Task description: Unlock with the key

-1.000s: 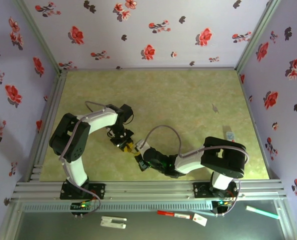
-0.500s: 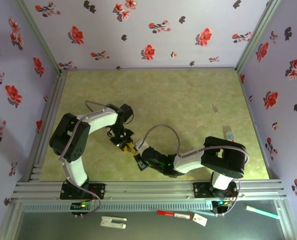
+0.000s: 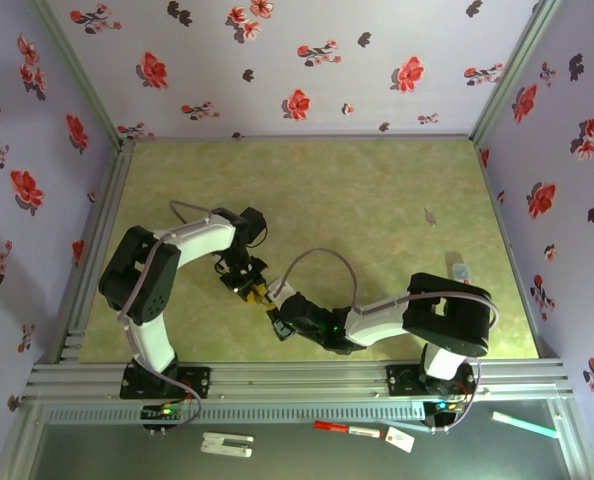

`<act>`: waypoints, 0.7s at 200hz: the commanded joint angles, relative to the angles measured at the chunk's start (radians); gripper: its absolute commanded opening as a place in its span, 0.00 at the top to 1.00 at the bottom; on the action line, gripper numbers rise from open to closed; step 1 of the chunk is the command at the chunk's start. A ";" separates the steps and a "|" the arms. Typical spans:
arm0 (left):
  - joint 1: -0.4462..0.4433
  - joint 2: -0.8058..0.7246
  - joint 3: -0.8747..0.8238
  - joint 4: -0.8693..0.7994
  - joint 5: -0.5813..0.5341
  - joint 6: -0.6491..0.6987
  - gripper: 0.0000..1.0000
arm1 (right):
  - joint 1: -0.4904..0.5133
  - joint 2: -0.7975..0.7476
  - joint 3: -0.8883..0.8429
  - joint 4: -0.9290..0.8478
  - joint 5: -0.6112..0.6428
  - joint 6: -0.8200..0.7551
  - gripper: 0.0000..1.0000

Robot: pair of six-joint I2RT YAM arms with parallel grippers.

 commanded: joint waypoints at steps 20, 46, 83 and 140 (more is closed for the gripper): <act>-0.011 0.033 -0.010 0.018 0.007 0.007 1.00 | 0.001 -0.026 0.050 0.041 0.077 -0.023 1.00; -0.011 0.040 -0.014 0.019 0.007 0.010 1.00 | 0.001 -0.033 0.054 0.023 0.078 -0.028 1.00; -0.008 0.042 -0.012 0.011 -0.006 0.011 1.00 | 0.000 -0.045 0.053 0.003 0.070 -0.026 1.00; -0.008 0.033 -0.007 0.016 -0.007 0.000 1.00 | 0.000 -0.013 0.058 0.022 0.038 -0.004 1.00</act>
